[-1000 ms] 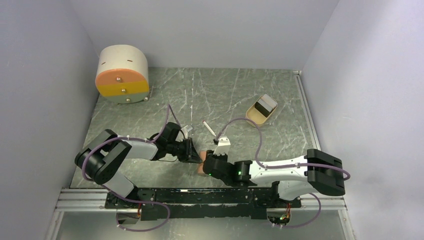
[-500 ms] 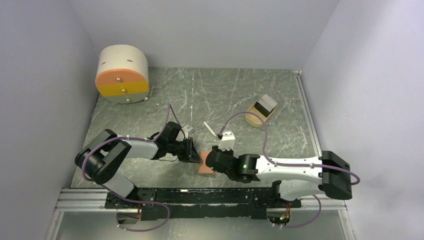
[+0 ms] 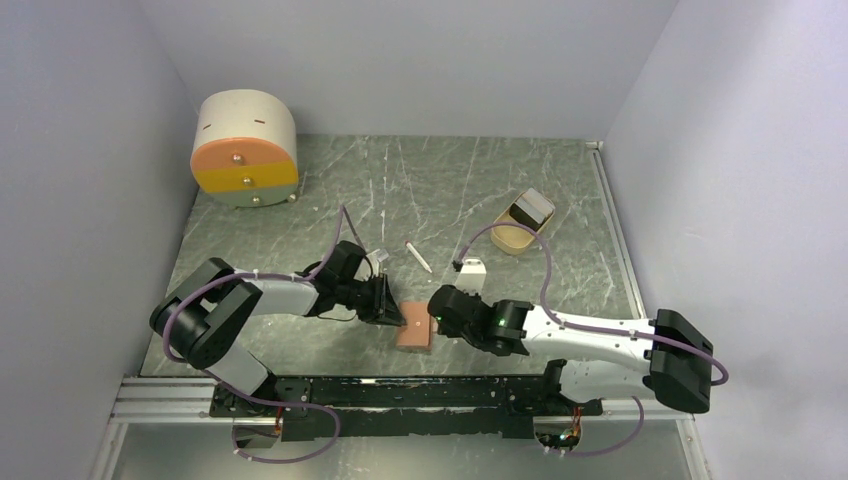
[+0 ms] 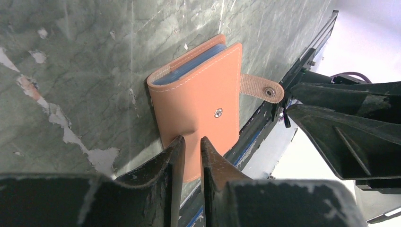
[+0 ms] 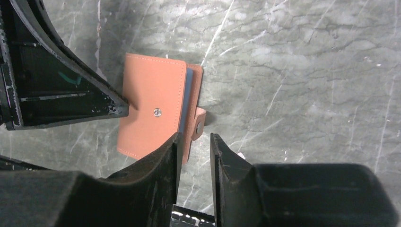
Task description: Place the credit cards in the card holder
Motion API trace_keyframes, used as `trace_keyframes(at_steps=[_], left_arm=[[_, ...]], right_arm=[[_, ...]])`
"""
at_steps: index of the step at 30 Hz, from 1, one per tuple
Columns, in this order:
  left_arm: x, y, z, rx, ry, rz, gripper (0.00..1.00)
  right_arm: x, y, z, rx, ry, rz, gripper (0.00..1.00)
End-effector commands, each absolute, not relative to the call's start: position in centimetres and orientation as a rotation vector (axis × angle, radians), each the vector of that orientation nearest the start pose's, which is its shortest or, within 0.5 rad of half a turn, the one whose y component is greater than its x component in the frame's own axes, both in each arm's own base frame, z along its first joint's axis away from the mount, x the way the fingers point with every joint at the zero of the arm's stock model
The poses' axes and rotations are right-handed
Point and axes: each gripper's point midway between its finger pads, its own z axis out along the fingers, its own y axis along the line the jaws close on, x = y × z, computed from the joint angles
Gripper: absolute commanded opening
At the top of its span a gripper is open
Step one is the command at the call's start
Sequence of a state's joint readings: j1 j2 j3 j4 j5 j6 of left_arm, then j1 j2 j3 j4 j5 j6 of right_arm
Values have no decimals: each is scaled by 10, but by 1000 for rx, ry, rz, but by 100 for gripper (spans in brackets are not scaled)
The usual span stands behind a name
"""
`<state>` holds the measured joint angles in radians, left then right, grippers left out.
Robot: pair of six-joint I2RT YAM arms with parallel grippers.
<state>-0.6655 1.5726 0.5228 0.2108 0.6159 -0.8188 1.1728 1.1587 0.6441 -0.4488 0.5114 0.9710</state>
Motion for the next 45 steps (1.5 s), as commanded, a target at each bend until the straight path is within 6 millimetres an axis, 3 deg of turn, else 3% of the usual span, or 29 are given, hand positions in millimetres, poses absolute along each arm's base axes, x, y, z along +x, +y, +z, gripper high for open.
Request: trace_keyframes(at_steps=[1, 10, 15, 19, 28, 45], left_arm=[[160, -289, 23, 147, 2735, -1294, 25], [158, -290, 21, 146, 2736, -1303, 24], [156, -291, 21, 150, 2735, -1307, 24], [155, -291, 21, 147, 2733, -1310, 24], [154, -292, 21, 145, 2725, -1323, 24], [152, -291, 19, 138, 2729, -1322, 24]], right_arm=[[157, 240, 68, -54, 2407, 405, 30], [160, 234, 59, -45, 2413, 359, 15], [160, 232, 57, -44, 2417, 346, 12], [161, 232, 56, -48, 2414, 341, 0], [164, 255, 66, -162, 2389, 414, 0], [154, 287, 57, -271, 2437, 528, 0]])
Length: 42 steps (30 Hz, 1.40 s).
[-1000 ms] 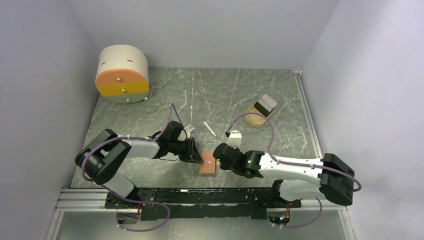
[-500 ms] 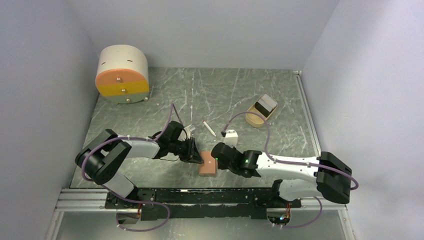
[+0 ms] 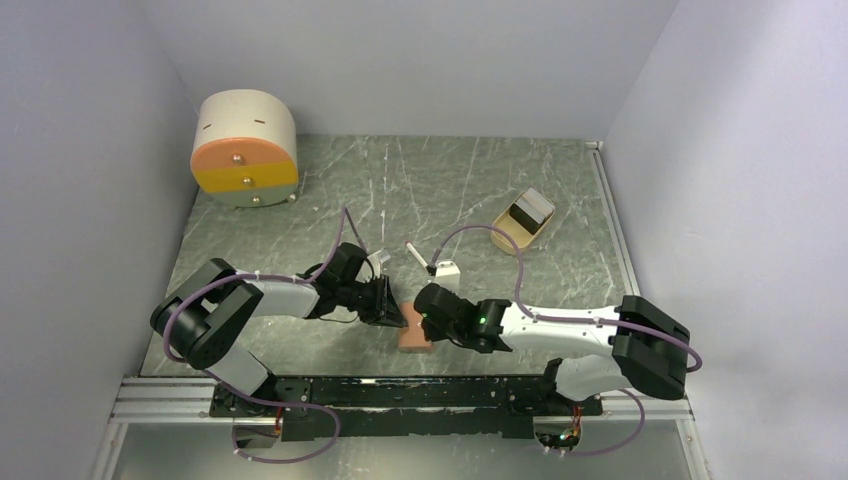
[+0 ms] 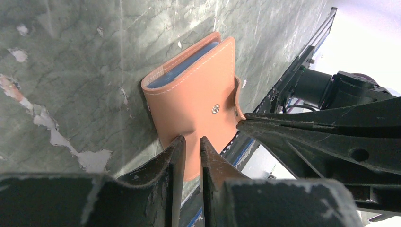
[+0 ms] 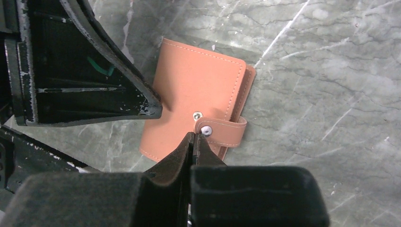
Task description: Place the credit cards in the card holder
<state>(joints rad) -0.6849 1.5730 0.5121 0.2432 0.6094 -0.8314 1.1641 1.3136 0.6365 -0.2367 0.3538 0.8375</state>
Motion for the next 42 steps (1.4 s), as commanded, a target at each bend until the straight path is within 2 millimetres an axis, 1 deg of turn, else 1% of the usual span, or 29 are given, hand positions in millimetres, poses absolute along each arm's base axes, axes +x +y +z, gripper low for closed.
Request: trace_keyframes(at_steps=[1, 13, 21, 32, 42], left_arm=[[152, -291, 19, 140, 2728, -1323, 24], [152, -291, 20, 142, 2726, -1325, 24], [152, -291, 20, 143, 2726, -1325, 23], [152, -290, 19, 142, 2728, -1323, 23], [151, -291, 19, 144, 2727, -1328, 23]], right_arm=[[154, 288, 57, -274, 2438, 529, 0], [154, 292, 49, -300, 2460, 509, 0], [160, 294, 47, -306, 2462, 496, 0], [163, 294, 38, -312, 2478, 483, 0], [167, 287, 31, -305, 2497, 471, 0]])
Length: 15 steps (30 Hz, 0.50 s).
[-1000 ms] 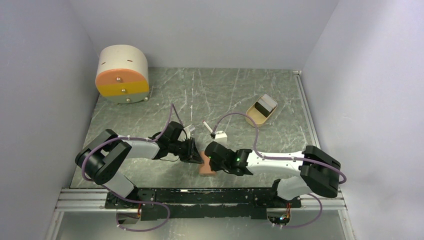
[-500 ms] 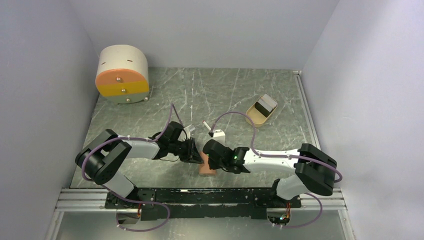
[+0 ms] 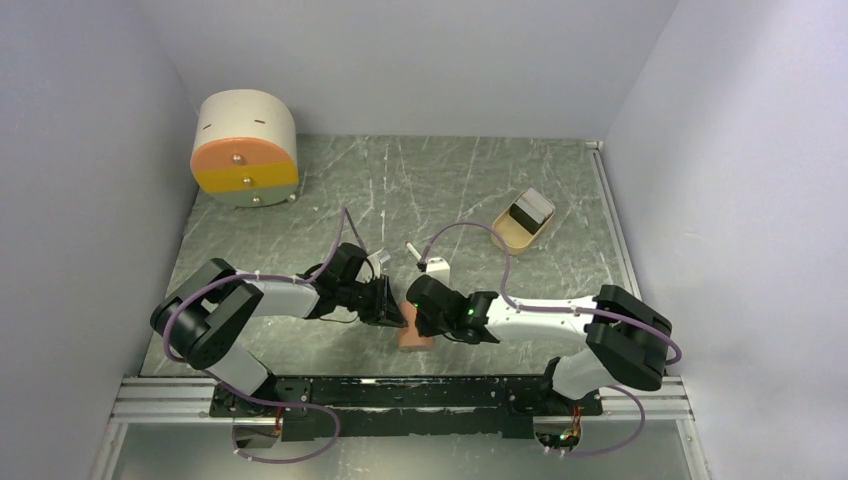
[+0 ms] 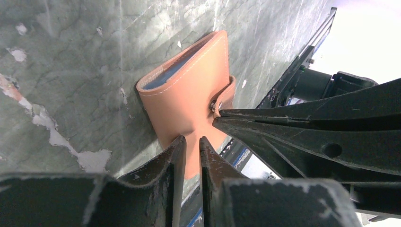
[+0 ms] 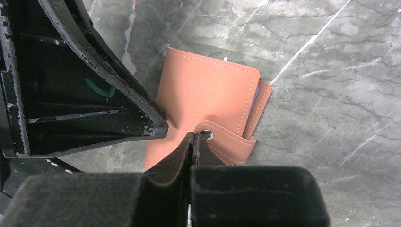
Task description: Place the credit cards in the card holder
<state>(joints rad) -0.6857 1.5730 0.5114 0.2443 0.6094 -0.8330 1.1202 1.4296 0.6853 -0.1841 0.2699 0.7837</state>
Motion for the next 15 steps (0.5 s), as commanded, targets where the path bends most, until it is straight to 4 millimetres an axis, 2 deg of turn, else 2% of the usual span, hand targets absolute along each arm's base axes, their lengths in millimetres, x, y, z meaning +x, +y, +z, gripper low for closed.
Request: trace_keyframes(at_steps=[1, 5, 15], left_arm=[[151, -291, 20, 146, 2725, -1329, 23], [150, -291, 19, 143, 2728, -1331, 23], [151, -291, 19, 140, 2725, -1331, 23]], right_arm=[[168, 287, 31, -305, 2498, 473, 0], [169, 286, 30, -307, 2510, 483, 0], [165, 283, 10, -327, 2597, 467, 0]])
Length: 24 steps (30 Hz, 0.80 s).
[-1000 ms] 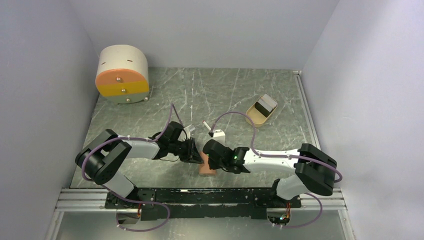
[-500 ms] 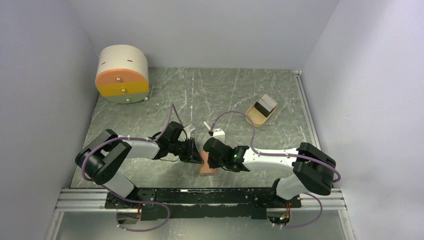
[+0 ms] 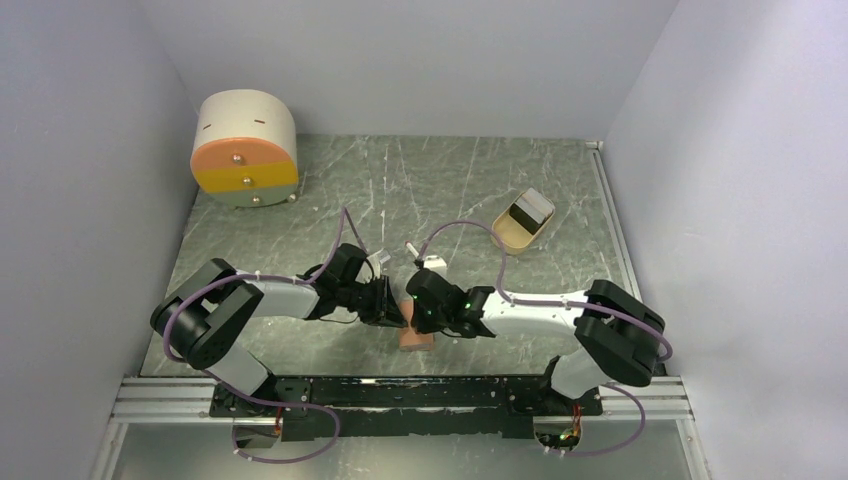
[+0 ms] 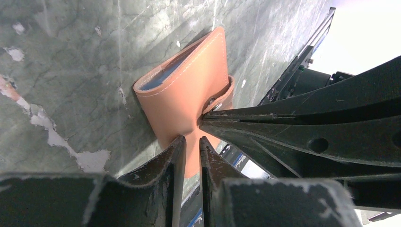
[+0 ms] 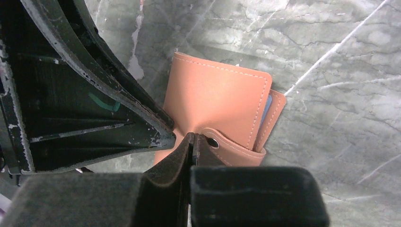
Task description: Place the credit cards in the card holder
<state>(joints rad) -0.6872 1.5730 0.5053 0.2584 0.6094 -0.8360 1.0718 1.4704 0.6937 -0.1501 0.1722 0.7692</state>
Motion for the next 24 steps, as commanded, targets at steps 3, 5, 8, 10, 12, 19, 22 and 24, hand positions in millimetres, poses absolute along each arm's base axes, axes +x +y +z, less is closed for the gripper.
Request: trace_keyframes(at_steps=[3, 5, 8, 10, 12, 19, 22, 24], left_arm=[[150, -290, 19, 144, 2727, -1330, 23], [150, -290, 19, 141, 2726, -1327, 23], [150, -290, 18, 139, 2725, -1327, 23], [150, -291, 18, 139, 2728, -1334, 23], [151, -291, 18, 137, 2727, -1331, 23], [153, -291, 23, 143, 2715, -1322, 23], [155, -292, 25, 149, 2709, -1324, 23], [156, -292, 27, 151, 2709, -1319, 23]], right_arm=[[165, 281, 6, -320, 2612, 464, 0], [166, 280, 6, -318, 2613, 464, 0], [167, 283, 12, -333, 2607, 472, 0], [168, 286, 18, -344, 2598, 486, 0], [169, 289, 27, -346, 2587, 509, 5], [169, 290, 70, -316, 2523, 580, 23], [169, 280, 82, -263, 2495, 578, 24], [169, 273, 84, -232, 2481, 570, 25]])
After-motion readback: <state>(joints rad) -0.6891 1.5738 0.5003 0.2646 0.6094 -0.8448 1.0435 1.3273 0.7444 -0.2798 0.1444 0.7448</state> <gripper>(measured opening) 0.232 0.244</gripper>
